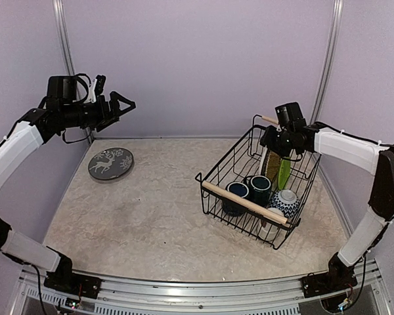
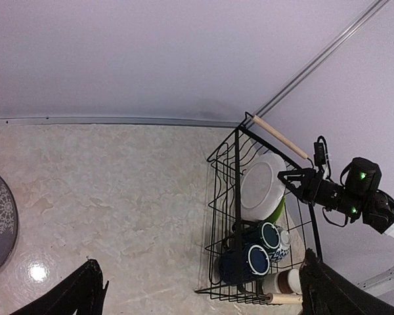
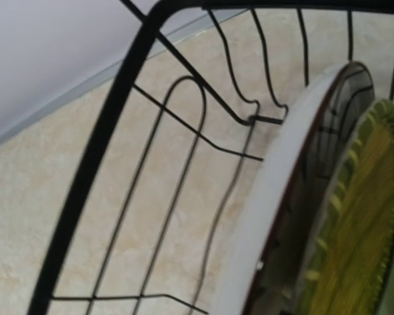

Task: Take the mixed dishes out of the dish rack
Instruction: Grab the plate from the dish rack.

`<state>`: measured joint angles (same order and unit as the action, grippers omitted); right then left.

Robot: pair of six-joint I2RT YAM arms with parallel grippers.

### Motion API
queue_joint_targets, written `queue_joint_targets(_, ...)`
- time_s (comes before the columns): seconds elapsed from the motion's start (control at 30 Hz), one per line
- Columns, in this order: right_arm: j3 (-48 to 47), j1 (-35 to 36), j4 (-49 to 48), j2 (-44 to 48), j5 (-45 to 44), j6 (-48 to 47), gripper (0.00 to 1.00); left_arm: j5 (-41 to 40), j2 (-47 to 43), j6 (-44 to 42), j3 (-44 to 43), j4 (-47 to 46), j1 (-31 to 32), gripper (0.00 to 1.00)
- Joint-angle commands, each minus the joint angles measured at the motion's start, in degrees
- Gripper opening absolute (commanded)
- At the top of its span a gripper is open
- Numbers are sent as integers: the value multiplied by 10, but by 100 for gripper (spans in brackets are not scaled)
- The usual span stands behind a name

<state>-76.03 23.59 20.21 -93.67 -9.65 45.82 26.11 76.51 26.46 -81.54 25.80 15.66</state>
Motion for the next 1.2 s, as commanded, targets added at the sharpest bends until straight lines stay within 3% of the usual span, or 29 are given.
queue_joint_targets(0.0,-18,-5,1,-24,-23,48,50,-24,0,-19,2,9,14,99)
queue_joint_targets(0.3,-41,-3,8,-66,-30,100,39,-16,7,-10,0,10,13,99)
queue_joint_targets(0.77,-131,37,126,-101,-205,84,33,-13,13,-4,-2,14,13,99)
queue_joint_targets(1.03,-174,43,147,-150,-219,97,31,-13,17,-4,-3,15,14,99)
queue_joint_targets(1.17,-177,42,153,-159,-233,107,24,-12,15,-4,-3,15,14,99)
